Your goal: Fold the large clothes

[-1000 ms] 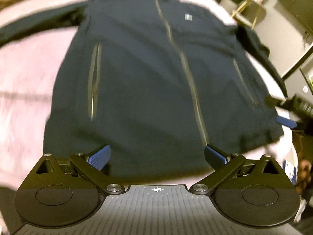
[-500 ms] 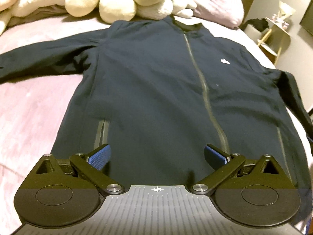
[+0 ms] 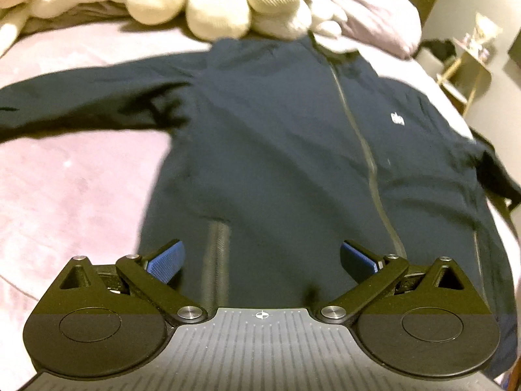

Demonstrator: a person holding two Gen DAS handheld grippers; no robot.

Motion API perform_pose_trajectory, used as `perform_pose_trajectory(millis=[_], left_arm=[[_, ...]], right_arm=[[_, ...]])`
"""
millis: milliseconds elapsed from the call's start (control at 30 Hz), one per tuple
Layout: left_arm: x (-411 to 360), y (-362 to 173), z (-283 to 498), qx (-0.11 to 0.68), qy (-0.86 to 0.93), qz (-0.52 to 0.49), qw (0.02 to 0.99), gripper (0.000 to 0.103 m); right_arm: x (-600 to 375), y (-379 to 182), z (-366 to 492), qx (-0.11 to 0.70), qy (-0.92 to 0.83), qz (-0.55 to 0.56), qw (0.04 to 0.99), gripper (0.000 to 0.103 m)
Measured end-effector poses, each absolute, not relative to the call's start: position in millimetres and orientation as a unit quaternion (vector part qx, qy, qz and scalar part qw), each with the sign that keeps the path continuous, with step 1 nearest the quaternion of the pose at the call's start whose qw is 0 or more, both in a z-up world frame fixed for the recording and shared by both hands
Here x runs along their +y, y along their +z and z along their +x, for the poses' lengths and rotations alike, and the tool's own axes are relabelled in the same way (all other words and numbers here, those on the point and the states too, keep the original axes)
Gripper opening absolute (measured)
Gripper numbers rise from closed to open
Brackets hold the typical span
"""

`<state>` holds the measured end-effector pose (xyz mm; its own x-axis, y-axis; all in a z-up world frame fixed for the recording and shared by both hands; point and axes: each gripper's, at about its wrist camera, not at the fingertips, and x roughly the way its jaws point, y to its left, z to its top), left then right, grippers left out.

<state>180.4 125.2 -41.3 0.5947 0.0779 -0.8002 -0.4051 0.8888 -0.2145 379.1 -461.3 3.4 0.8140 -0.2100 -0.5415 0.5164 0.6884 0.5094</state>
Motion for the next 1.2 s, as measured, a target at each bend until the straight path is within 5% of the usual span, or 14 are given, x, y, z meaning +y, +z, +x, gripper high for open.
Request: perform_pose_trajectory(millis=[133,233,433,600,700,733,833,1033,1133,1200], left_arm=[[137,-30,175,0.398,0.144,-0.211,0.881,0.103],[138,-26,176,0.382,0.133,-0.223,0.887,0.103],[136,-25,188,0.369,0.107,-0.218,0.897,0.103],[137,-31,216,0.366,0.084,-0.246,0.894,0.103],[130,-32,243,0.367,0.062,-0.251,0.894,0.103],[127,-32,253,0.368,0.054,-0.251,0.894,0.103],[118,-37,288,0.372,0.022,-0.266,0.889,0.103],[106,-64,366,0.384,-0.026,-0.333,0.861,0.096],[100,-82,394,0.412,-0.029,-0.345,0.842,0.072],[99,-95,406,0.432,-0.033,-0.365,0.824,0.053]], right_arm=[[-364,85,384,0.152,-0.086,0.129,0.976,0.011],[-266,94,377,0.138,0.056,-0.015,0.989,0.011],[-97,-2,347,0.197,0.232,-0.275,0.912,0.013],[-49,-75,359,0.268,0.215,-0.375,0.861,0.021],[-53,-74,357,0.27,0.212,-0.367,0.865,0.023],[-55,-68,352,0.283,0.218,-0.351,0.866,0.032],[-80,-33,343,0.31,0.249,-0.236,0.887,0.084],[-197,-8,337,0.368,0.246,0.127,0.888,0.08],[-236,-31,333,0.396,0.245,0.25,0.849,0.05],[-249,-47,331,0.412,0.243,0.293,0.827,0.043]])
